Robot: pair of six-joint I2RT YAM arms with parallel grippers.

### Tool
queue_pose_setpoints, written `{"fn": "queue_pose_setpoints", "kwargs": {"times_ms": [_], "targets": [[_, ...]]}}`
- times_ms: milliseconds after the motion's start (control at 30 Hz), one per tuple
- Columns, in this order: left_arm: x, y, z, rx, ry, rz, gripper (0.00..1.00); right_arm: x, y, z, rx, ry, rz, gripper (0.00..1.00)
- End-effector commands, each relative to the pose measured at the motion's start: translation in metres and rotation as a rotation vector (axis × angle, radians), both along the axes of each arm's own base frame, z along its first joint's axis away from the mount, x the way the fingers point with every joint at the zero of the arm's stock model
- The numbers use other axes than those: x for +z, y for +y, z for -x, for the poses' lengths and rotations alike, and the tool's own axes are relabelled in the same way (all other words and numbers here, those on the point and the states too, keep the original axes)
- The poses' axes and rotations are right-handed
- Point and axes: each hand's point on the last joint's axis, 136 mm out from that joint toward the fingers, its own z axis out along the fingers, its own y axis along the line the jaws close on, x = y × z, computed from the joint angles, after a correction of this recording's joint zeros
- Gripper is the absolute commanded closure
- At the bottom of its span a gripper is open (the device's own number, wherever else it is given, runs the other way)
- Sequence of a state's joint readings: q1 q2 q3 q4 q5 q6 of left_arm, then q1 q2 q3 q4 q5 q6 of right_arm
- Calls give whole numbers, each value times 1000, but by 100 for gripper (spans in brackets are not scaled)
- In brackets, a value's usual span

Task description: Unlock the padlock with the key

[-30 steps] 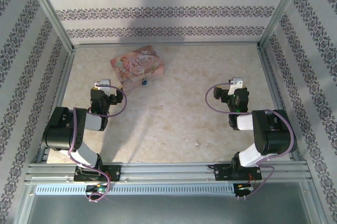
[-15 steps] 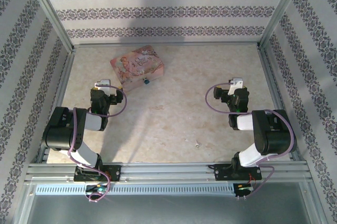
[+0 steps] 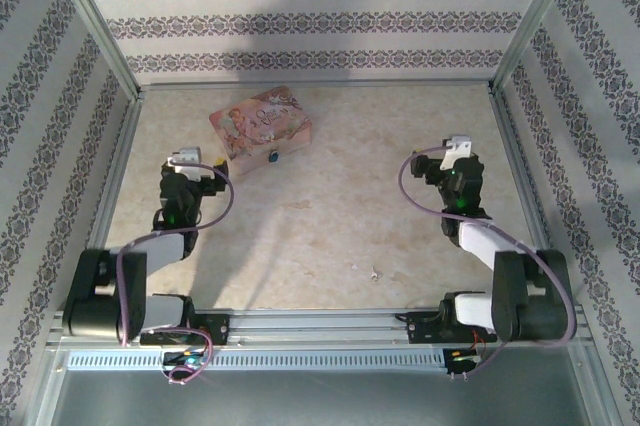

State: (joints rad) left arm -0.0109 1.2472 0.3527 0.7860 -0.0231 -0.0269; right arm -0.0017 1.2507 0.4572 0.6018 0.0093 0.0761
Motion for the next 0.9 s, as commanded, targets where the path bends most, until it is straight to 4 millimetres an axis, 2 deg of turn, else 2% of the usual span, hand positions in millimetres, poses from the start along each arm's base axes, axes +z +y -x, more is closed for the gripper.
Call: {"fn": "queue_pose_setpoints", "kwargs": {"times_ms": [0,133,333,433,567,700,867], "targets": [[13,10,7,59,61,78,1,-4,10,12,7,111,-93,2],[35,7,16,81,95,208,1,5,24,24,27,201,-197,2],[43,-10,35,53,178,424,1,31,64,44,141,289,-235,2],[39,-24,45,10,223,537,1,44,84,55,195,323,-217,1],[26,-42,57,-40,288,671,1,51,107,68,236,387,-195,2],[14,-57,68,-75,357,769,1,47,130,78,287,469,-171,2],[0,-69,80,-93,407,865,1,32,156,89,345,609,-131,2]]}}
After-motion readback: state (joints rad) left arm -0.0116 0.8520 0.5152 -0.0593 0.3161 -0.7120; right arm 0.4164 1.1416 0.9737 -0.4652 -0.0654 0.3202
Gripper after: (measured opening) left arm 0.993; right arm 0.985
